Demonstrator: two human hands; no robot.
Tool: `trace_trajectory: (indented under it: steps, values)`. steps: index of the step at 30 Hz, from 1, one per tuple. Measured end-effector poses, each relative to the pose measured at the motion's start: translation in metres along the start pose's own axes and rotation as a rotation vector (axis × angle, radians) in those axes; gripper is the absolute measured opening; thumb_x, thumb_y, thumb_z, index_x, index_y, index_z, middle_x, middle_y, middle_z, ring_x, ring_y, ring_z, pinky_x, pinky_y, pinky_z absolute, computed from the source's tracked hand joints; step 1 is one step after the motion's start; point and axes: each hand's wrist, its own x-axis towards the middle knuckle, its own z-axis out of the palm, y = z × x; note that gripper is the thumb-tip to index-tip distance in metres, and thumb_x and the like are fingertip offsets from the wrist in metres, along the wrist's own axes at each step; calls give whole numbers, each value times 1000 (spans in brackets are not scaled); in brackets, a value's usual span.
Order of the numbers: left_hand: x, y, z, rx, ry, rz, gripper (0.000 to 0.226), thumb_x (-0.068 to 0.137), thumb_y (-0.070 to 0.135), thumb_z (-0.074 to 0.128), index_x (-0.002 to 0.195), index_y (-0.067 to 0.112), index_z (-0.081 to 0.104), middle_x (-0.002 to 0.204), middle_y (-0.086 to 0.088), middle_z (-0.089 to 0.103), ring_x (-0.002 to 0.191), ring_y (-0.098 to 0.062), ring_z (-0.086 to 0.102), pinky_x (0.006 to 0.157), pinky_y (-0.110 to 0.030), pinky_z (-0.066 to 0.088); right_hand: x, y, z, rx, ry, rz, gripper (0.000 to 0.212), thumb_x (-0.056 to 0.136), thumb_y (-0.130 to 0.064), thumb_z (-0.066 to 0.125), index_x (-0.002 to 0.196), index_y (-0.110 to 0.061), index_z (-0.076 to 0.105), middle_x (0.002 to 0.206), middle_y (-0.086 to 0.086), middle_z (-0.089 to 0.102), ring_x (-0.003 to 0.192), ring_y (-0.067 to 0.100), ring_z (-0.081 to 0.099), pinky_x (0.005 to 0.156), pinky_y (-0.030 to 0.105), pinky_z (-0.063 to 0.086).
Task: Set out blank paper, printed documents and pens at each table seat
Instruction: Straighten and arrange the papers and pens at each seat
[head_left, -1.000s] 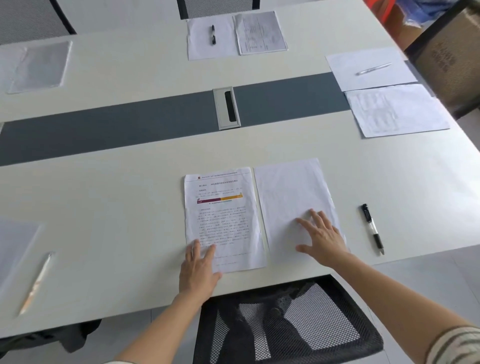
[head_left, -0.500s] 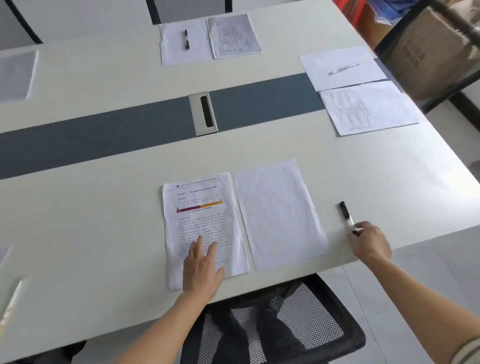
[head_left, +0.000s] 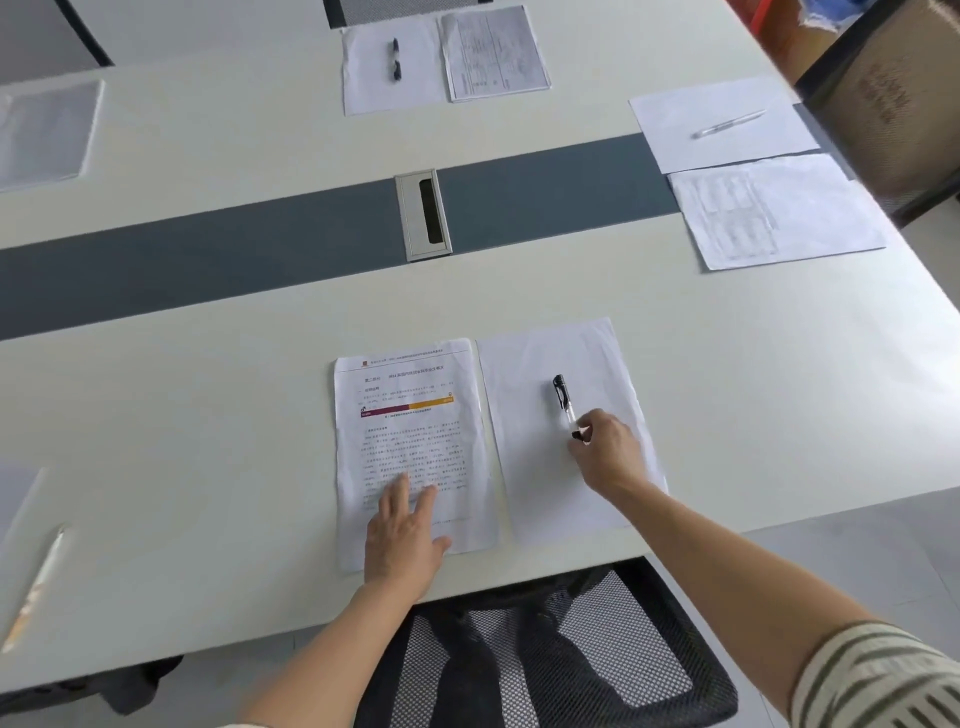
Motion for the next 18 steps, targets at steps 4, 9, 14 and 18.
trace_trajectory:
  steps: [4,9,14,18]
  values:
    - [1,-1,1,3,0,-6,67,91,41,58,148,24,25,161,-11,5,149,-29,5,117,-41,25,4,3,5,-72,-26,-7,30,89,-21,60,118,-10,58,114,8,63,102,27,60,78,31,42]
    - [2,-2,2,14,9,4,65,90,41,58,146,24,29,160,-12,9,148,-30,7,116,-40,26,-4,10,2,-164,8,-34,57,84,-39,68,133,-18,49,127,1,52,121,23,47,84,35,46]
    - [4,-2,0,21,6,18,65,90,40,58,145,23,28,160,-12,8,148,-30,6,116,-40,26,-12,22,3,-242,47,-65,62,81,-42,70,135,-19,49,134,-1,45,128,20,36,86,34,48]
    - [3,-2,0,22,12,24,65,91,41,57,146,23,26,160,-12,7,148,-29,5,117,-40,24,-8,21,2,-239,59,-53,61,82,-42,70,134,-18,49,133,0,45,127,22,35,88,36,49]
